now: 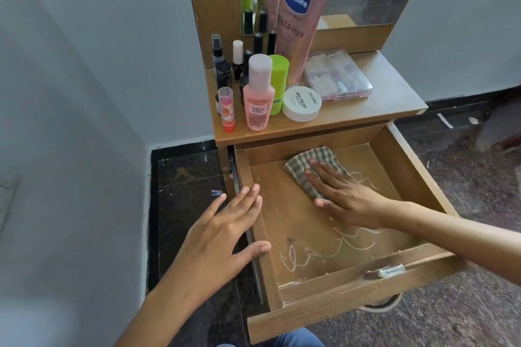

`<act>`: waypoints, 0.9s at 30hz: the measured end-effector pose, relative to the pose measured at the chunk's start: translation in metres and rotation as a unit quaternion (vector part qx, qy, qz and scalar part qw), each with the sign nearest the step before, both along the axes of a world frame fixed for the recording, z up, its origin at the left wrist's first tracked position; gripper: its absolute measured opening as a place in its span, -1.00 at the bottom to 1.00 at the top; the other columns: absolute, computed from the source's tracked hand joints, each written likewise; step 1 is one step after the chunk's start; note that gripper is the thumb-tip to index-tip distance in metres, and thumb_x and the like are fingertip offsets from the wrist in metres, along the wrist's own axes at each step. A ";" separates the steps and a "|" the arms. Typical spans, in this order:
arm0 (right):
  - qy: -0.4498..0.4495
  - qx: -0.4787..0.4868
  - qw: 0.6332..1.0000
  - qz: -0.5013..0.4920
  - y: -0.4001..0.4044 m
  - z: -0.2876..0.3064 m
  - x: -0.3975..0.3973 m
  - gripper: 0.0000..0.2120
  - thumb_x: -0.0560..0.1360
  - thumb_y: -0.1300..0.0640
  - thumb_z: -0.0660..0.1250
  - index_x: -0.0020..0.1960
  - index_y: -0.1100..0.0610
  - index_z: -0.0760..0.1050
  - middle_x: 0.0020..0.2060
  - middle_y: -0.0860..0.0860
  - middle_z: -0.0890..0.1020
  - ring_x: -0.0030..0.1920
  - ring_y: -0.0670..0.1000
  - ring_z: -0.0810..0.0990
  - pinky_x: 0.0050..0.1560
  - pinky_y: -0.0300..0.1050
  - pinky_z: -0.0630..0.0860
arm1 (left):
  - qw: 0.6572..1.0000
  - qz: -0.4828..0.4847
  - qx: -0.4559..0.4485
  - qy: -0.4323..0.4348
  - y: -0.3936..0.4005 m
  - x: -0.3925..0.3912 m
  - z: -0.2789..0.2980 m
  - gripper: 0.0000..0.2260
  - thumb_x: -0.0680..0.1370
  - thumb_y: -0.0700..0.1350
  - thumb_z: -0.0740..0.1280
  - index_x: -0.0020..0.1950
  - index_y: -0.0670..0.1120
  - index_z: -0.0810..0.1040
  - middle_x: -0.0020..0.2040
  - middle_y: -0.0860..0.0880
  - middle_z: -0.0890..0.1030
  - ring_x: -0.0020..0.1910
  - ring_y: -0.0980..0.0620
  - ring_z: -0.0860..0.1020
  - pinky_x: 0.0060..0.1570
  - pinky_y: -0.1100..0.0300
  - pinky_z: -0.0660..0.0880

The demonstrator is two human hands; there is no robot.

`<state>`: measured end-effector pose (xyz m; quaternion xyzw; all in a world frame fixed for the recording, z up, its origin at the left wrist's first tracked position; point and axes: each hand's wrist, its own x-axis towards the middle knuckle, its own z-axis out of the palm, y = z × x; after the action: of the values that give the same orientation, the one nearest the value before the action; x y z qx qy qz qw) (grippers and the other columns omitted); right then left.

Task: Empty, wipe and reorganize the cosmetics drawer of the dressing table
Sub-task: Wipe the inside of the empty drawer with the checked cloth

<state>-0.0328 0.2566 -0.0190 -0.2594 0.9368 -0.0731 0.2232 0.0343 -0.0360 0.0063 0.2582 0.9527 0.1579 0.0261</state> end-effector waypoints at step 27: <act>0.079 -0.040 0.993 0.074 -0.033 -0.005 0.001 -0.37 0.56 -0.23 -0.14 0.54 0.03 -0.04 0.52 -0.09 -0.12 0.51 -0.12 -0.17 0.48 -0.15 -0.01 | 0.997 -0.009 -0.058 -0.057 0.002 -0.027 0.022 -0.17 0.43 0.34 0.14 0.51 -0.05 -0.13 0.49 0.05 -0.24 0.46 0.19 -0.22 0.40 0.25 -0.25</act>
<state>-0.0314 0.2238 -0.0245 -0.3416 0.9261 -0.0731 0.1426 0.0069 -0.0338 0.0283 0.2550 0.9551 0.1162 0.0964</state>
